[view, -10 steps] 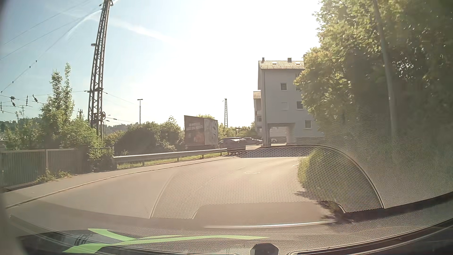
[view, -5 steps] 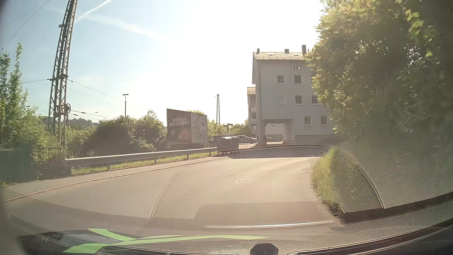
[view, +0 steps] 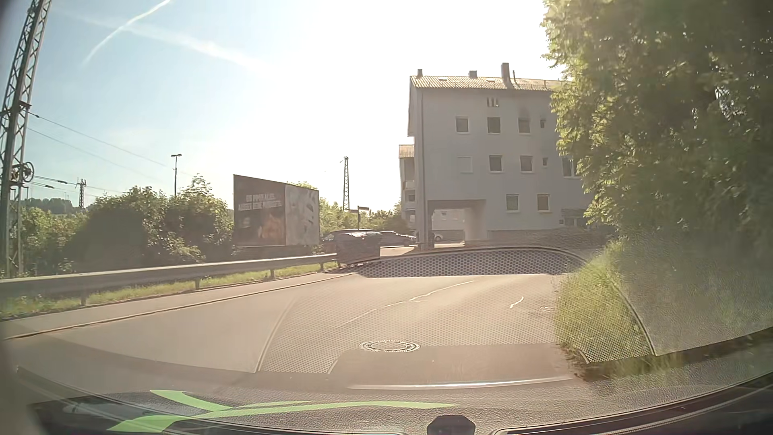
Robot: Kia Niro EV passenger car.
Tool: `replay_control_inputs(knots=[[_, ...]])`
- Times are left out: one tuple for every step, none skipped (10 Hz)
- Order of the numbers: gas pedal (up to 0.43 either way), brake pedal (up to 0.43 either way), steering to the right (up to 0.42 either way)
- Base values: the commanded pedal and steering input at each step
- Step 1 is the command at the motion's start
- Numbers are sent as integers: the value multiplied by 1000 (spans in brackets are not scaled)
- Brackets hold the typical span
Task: Follow the waypoints while adhering to traffic rules and regulations
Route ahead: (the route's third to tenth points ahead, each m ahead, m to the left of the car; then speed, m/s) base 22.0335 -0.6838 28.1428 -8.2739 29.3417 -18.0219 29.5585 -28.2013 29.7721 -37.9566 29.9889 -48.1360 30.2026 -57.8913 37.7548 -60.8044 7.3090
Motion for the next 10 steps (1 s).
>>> replay_control_inputs(knots=[[0,0,58],[0,0,67],[0,0,78],[0,0,88],[0,0,97],[0,0,110],[0,0,114],[0,0,121],[0,0,131],[0,0,138]])
